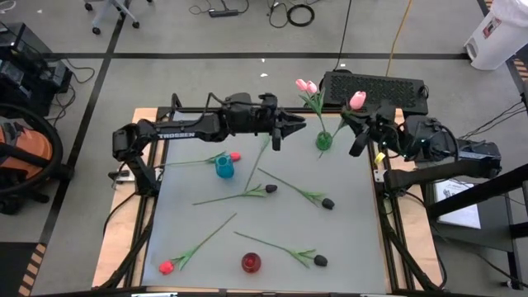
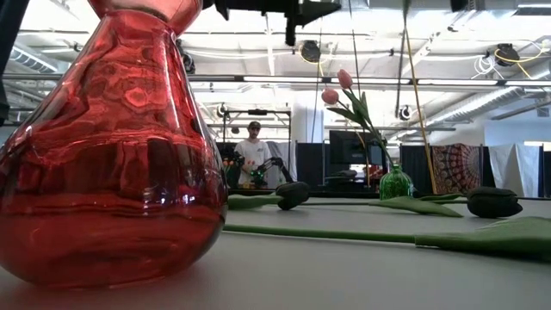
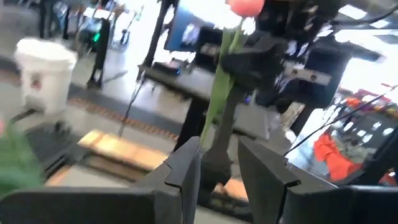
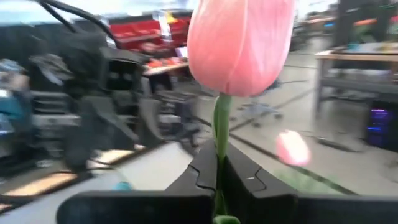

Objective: Sort flowers into vase by color
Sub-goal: Put the pink flower into the green vase

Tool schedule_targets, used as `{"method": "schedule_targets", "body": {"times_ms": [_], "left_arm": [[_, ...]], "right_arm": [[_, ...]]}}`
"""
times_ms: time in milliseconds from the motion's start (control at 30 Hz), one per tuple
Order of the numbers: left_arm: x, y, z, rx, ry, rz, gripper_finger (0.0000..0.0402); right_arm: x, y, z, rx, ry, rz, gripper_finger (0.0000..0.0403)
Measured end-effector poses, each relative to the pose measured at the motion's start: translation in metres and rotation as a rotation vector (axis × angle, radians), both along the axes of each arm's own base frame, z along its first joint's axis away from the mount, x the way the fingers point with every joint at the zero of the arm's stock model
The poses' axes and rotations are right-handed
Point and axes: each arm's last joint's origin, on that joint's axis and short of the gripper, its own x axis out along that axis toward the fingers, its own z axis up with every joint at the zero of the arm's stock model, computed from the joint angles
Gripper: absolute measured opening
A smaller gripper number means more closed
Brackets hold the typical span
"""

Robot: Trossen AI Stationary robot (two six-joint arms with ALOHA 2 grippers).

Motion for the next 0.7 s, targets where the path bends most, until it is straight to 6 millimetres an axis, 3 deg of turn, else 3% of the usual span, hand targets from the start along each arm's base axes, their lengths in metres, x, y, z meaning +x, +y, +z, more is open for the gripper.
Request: {"method": "schedule_targets", "body": {"times_ms": [333, 700], "left_arm": [[-0.026, 0.024, 0.019, 0.008, 0.007, 0.076, 0.0114], [-0.037, 0.027, 0.030, 0.031, -0.009, 0.094, 0.0114]], "right_arm": [[0.005, -0.014, -0.015, -0.021, 0.169, -0.185, 0.0000], [0.010, -0.046, -0.020, 0.009, 0.211, -0.244, 0.0000]]}}
